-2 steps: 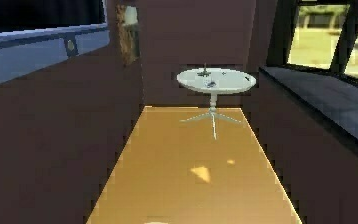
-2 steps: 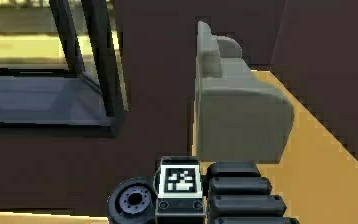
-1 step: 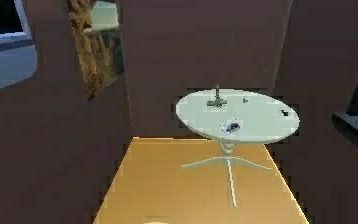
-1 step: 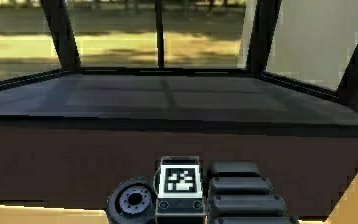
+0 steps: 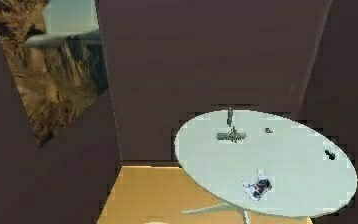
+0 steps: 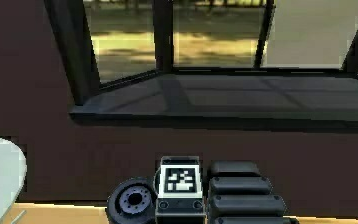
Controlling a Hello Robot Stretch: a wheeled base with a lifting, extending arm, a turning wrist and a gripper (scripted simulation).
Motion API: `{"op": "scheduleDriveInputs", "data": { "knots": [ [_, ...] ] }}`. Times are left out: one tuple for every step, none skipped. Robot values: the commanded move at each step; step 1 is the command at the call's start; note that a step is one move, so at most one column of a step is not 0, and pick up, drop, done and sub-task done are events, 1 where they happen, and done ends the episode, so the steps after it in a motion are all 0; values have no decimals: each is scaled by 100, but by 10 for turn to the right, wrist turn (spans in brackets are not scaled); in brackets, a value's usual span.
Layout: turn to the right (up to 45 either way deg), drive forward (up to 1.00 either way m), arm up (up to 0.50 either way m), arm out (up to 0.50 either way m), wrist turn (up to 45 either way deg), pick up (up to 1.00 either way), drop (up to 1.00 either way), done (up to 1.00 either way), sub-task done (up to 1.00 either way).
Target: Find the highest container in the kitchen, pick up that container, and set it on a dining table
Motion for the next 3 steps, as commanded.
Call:
{"op": "scheduleDriveInputs", "data": {
  "knots": [
    [-150,0,0,0,0,0,0,0,0],
    [0,80,0,0,0,0,0,0,0],
    [90,0,0,0,0,0,0,0,0]
  ]
}}
